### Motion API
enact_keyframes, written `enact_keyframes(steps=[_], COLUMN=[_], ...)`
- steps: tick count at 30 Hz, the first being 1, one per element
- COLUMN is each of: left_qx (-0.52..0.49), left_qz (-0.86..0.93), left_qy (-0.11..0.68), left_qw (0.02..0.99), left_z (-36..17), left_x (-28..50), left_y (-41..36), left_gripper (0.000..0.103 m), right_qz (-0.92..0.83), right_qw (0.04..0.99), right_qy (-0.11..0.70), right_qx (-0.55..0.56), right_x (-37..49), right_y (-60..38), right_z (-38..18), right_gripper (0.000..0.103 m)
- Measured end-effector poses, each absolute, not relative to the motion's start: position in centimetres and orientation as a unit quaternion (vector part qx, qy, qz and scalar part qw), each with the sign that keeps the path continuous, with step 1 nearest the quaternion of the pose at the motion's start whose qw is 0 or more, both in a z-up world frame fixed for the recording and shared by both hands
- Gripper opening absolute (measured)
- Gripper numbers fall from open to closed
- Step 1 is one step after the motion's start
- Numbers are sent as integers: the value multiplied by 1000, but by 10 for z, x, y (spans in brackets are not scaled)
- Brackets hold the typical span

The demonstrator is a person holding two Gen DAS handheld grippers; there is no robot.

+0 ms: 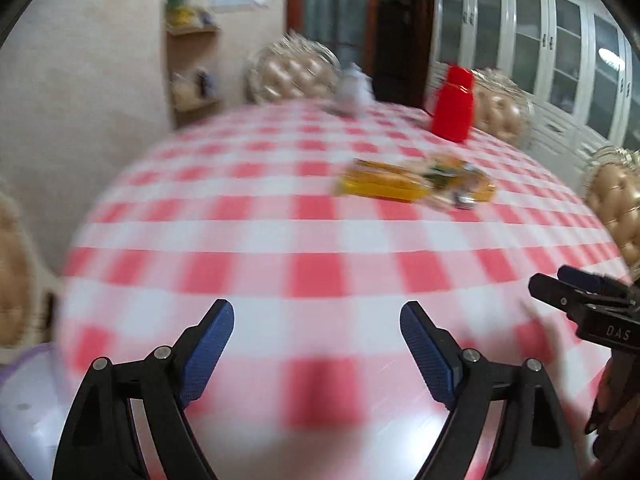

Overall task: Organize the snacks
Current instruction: 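Return both tools to the table and grasp the white-and-blue wrapper with the right gripper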

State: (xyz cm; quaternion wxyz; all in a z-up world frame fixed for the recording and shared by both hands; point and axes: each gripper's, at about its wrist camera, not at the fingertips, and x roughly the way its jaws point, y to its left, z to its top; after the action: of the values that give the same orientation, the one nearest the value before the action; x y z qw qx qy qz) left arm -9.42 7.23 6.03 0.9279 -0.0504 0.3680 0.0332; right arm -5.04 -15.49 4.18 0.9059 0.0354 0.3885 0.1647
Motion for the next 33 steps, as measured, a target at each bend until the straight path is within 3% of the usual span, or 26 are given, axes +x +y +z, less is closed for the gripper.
enact_keyframes(steps=[7,12,16,22,25,26,27,28,29,33], left_qx=[-164,-269,-249,-332,-353,-354,-349,-343,-335,-302], left_qz=[35,66,82,116,114,110,104,101,97,83], left_qy=[362,331,315,290,297,301,306,309,311,311], left_qw=[917,902,912,890,880,879,879,881,884,897], left_z=[48,39,30,25,21,20,20,20,20,25], left_x=[1,56,69,60,61,62,64,65,66,67], left_y=[65,81,89,137,143,142,138,136,132,119], left_gripper=[86,86,86,86,86,86,86,86,86,86], right_qz=[91,106,138,134,118,114,110,111,120,130], right_qw=[893,898,906,915,917,919,919,917,914,915], right_qy=[413,405,386,373,378,376,377,381,384,377], right_qx=[155,135,105,70,45,37,32,36,50,55], right_x=[12,54,85,137,151,152,154,153,150,128], right_y=[-246,-225,-190,-157,-149,-149,-150,-154,-160,-175], right_z=[21,22,23,23,18,17,16,15,15,19], right_gripper=[88,88,86,72,61,52,32,20,14,13])
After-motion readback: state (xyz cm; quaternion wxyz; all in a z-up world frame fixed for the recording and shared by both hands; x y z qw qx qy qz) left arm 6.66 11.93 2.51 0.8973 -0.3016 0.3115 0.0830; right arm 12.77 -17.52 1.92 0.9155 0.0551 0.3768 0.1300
